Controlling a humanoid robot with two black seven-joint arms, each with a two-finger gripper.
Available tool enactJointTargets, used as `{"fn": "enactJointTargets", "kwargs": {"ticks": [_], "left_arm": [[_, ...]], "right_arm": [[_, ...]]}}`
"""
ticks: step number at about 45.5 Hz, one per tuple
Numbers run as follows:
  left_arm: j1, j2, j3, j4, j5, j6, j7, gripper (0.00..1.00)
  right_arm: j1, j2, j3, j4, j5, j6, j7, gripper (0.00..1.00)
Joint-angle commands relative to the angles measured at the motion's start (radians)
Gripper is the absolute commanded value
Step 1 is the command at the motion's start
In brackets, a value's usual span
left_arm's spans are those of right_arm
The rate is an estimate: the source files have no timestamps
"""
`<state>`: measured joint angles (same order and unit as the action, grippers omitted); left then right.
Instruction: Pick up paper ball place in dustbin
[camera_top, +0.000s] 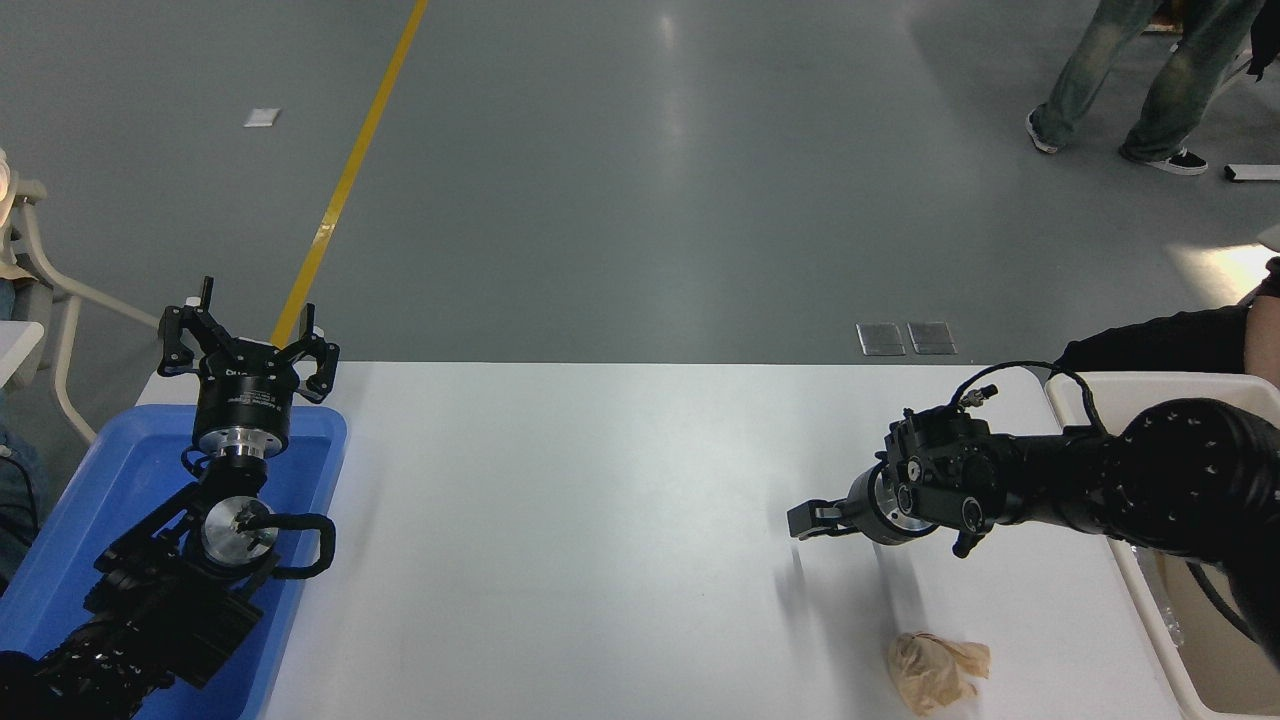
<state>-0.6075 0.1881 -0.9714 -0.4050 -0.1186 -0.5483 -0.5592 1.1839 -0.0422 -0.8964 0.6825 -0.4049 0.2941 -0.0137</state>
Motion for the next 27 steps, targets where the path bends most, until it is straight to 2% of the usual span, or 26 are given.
{"fn": "enactJointTargets", "kwargs": {"ticks": [1,27], "left_arm": [[0.002,-0.004,-0.01,0.0,0.004,-0.001,-0.001,0.99],[-0.001,0.002,0.002,0.0,0.001,0.001,-0.001,0.99]], "right_arm": [[-0.003,0.002,-0.004,-0.001,0.0,0.0,0.0,1.0],[-0.007,0.012,-0.006,0.002,0.001,0.0,0.0,1.0]]}}
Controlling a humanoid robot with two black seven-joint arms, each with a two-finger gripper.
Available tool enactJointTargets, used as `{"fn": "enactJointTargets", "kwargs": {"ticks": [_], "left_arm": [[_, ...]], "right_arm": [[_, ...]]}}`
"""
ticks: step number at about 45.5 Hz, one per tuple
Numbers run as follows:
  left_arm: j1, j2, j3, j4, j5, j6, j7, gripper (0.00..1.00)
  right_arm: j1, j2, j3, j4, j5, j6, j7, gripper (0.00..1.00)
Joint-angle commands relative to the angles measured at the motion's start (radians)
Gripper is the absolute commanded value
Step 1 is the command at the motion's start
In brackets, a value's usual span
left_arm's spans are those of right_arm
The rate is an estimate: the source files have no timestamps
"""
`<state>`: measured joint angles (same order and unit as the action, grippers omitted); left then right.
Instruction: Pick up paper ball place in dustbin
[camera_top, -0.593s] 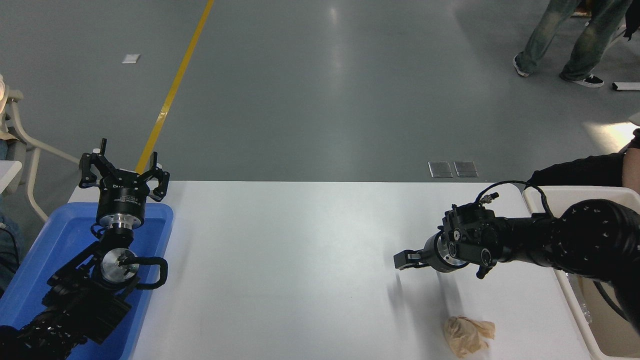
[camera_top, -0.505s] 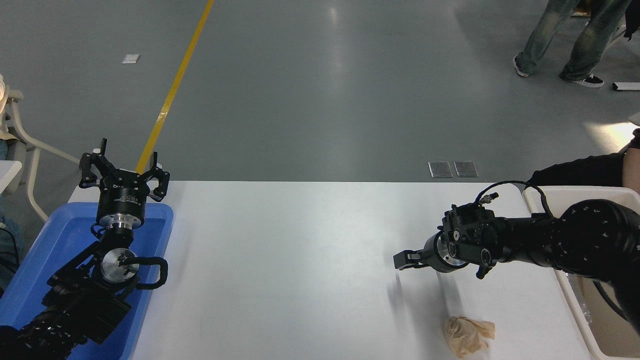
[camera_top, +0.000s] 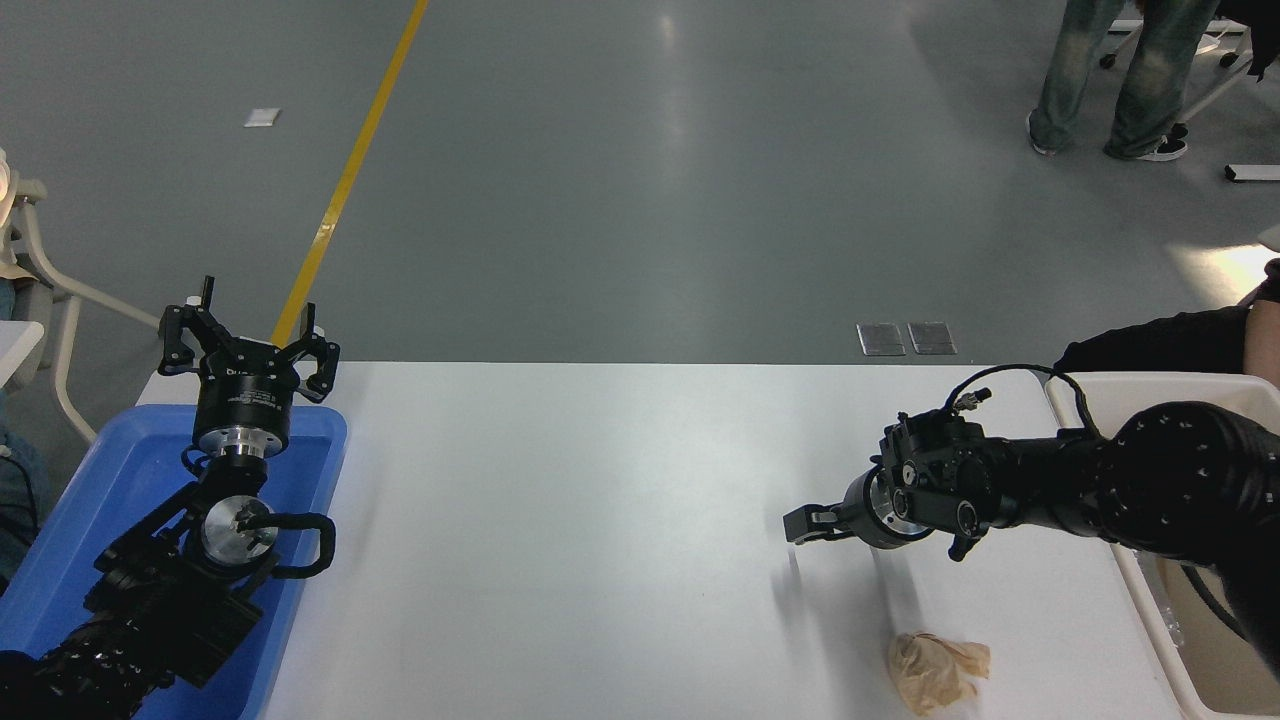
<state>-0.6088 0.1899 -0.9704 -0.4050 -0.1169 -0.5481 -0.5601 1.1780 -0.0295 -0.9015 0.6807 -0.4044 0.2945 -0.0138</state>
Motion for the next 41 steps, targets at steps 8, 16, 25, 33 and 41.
{"fn": "enactJointTargets", "kwargs": {"ticks": [8,16,25,33,41], "left_arm": [[0.0,0.0,0.001,0.0,-0.001,0.0,0.0,0.99],[0.0,0.0,0.001,0.0,0.0,0.0,0.0,0.99],[0.001,0.0,0.001,0.0,0.0,0.0,0.0,0.99],[0.0,0.0,0.001,0.0,-0.001,0.0,0.0,0.99],[0.001,0.0,0.001,0.0,-0.001,0.0,0.0,0.99]], "right_arm": [[0.1,-0.065,-0.011,0.081,0.001,0.003,0.0,1.0],[0.366,-0.213,-0.04,0.307,-0.001,0.115,0.0,1.0],[0.659,-0.357,-0.074,0.581,-0.001,0.259,-0.002,1.0],[0.945,-0.429,-0.238,0.805,0.002,0.354,0.001,1.0],[1.181,-0.444,-0.375,0.95,0.096,0.396,0.003,1.0]]}}
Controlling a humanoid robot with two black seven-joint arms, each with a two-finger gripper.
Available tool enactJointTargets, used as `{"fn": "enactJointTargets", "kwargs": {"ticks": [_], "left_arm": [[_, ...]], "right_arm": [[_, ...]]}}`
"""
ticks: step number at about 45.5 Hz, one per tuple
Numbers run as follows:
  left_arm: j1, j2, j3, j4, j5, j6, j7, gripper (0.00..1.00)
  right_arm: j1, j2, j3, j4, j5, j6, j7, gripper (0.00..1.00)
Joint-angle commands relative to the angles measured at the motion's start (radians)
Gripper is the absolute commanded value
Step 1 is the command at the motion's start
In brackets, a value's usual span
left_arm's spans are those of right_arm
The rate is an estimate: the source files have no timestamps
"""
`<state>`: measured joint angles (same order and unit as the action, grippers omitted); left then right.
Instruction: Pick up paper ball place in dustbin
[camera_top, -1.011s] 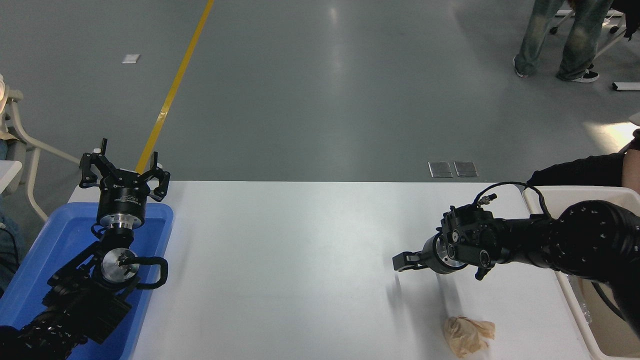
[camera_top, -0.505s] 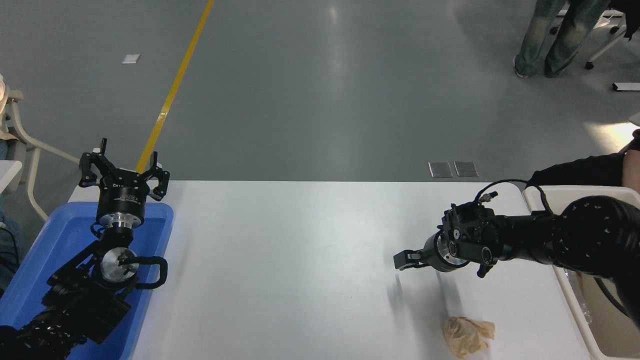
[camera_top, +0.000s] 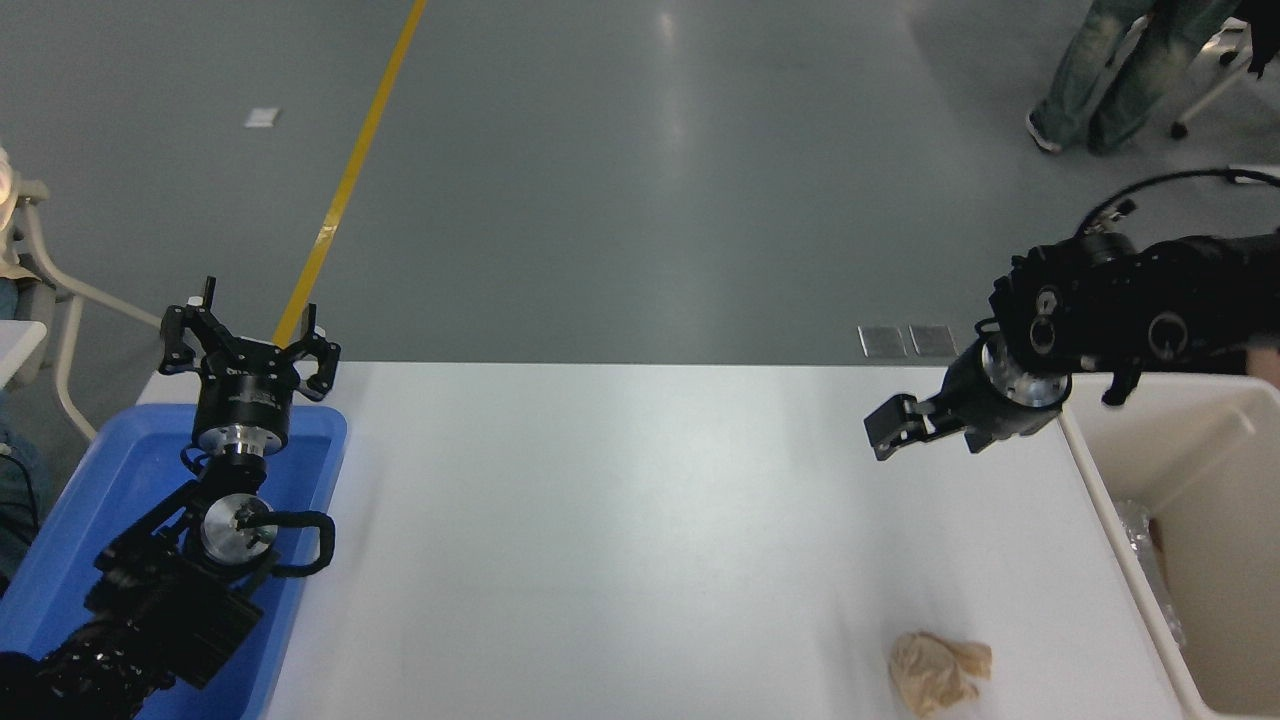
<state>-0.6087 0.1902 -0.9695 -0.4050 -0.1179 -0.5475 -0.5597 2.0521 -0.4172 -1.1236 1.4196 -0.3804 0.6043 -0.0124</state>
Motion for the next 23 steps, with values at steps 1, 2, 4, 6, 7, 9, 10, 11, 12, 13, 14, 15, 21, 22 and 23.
{"fn": "enactJointTargets", "kwargs": {"ticks": [1,2,4,6,7,9,10,11,12,13,14,15,21,22,23], "left_arm": [[0.001,0.0,0.0,0.0,0.0,0.0,0.0,0.99],[0.001,0.0,0.0,0.0,0.0,0.0,0.0,0.99],[0.001,0.0,-0.002,0.0,-0.002,0.0,0.0,0.99],[0.001,0.0,-0.002,0.0,-0.002,0.0,-0.002,0.99],[0.001,0.0,-0.002,0.0,-0.002,0.0,-0.002,0.99],[0.001,0.0,0.0,0.0,-0.002,0.0,-0.002,0.99],[0.001,0.0,0.0,0.0,-0.003,0.0,-0.002,0.99],[0.001,0.0,0.0,0.0,-0.002,0.0,-0.002,0.99],[0.001,0.0,0.0,0.002,-0.003,0.001,-0.002,0.99],[0.001,0.0,0.0,0.0,-0.003,0.001,-0.002,0.99],[0.001,0.0,0.0,0.0,-0.003,0.001,-0.002,0.99],[0.001,0.0,0.0,0.002,-0.003,0.001,-0.002,0.99],[0.001,0.0,0.0,0.0,-0.003,0.001,-0.003,0.99],[0.001,0.0,0.0,0.002,-0.003,0.001,-0.002,0.99],[0.001,0.0,0.0,0.002,-0.003,0.001,-0.002,0.99]], "right_arm": [[0.322,-0.058,-0.163,0.217,0.074,0.092,0.003,1.0],[0.336,-0.06,-0.172,0.223,0.075,0.095,0.003,1.0],[0.364,-0.061,-0.186,0.231,0.078,0.097,0.003,1.0],[0.375,-0.061,-0.192,0.242,0.08,0.097,0.003,1.0],[0.378,-0.061,-0.194,0.248,0.08,0.097,0.002,1.0],[0.382,-0.061,-0.205,0.259,0.08,0.097,0.002,1.0],[0.384,-0.06,-0.212,0.265,0.08,0.097,0.002,1.0],[0.385,-0.06,-0.219,0.271,0.08,0.097,0.0,1.0],[0.387,-0.058,-0.226,0.275,0.077,0.094,-0.001,1.0],[0.385,-0.057,-0.235,0.277,0.075,0.091,-0.001,1.0],[0.384,-0.055,-0.242,0.277,0.074,0.089,-0.001,1.0],[0.381,-0.054,-0.248,0.279,0.074,0.088,-0.001,1.0],[0.332,-0.054,-0.262,0.292,0.067,0.066,-0.001,1.0],[0.32,-0.054,-0.262,0.295,0.064,0.057,0.0,1.0],[0.306,-0.052,-0.262,0.295,0.058,0.046,0.0,1.0]]}}
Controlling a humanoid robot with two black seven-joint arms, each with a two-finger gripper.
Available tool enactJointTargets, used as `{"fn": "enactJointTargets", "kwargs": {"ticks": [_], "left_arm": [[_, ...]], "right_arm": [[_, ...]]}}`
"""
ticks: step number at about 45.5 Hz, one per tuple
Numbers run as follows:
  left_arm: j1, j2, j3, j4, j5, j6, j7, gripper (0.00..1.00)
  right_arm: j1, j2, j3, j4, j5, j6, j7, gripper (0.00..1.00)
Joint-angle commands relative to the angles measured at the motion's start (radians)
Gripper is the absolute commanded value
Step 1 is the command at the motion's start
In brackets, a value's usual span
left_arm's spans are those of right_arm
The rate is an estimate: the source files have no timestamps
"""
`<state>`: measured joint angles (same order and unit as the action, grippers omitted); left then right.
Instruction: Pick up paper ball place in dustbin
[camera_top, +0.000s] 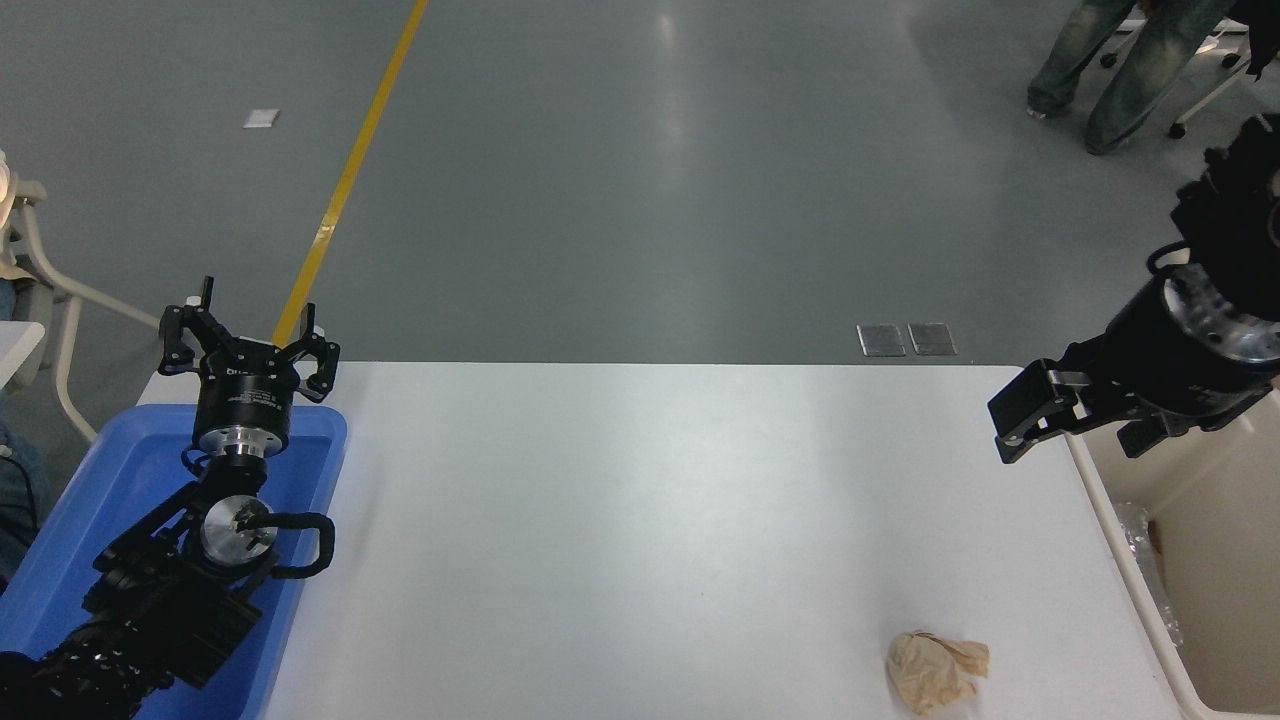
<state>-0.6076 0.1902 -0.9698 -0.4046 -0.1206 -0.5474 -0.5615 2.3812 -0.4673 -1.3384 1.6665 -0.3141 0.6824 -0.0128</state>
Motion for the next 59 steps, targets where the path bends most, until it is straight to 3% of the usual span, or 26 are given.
{"fn": "enactJointTargets", "kwargs": {"ticks": [1,9,21,35,59], "left_arm": [[0.0,0.0,0.0,0.0,-0.001,0.001,-0.002,0.99],[0.0,0.0,0.0,0.0,0.001,0.001,0.0,0.99],[0.0,0.0,0.0,0.0,0.001,0.0,0.0,0.99],[0.0,0.0,0.002,0.0,0.001,0.0,0.0,0.99],[0.0,0.0,0.002,0.0,0.002,0.0,0.0,0.99]], "right_arm": [[-0.043,-0.001,-0.045,0.049,-0.011,-0.049,0.001,1.0],[-0.253,0.059,-0.027,0.018,-0.022,-0.23,-0.001,1.0],[-0.578,0.064,0.125,-0.114,-0.028,-0.359,-0.001,1.0],[-0.859,0.096,0.278,-0.263,-0.033,-0.383,-0.01,1.0],[-1.031,0.131,0.344,-0.378,-0.06,-0.451,-0.019,1.0]]}}
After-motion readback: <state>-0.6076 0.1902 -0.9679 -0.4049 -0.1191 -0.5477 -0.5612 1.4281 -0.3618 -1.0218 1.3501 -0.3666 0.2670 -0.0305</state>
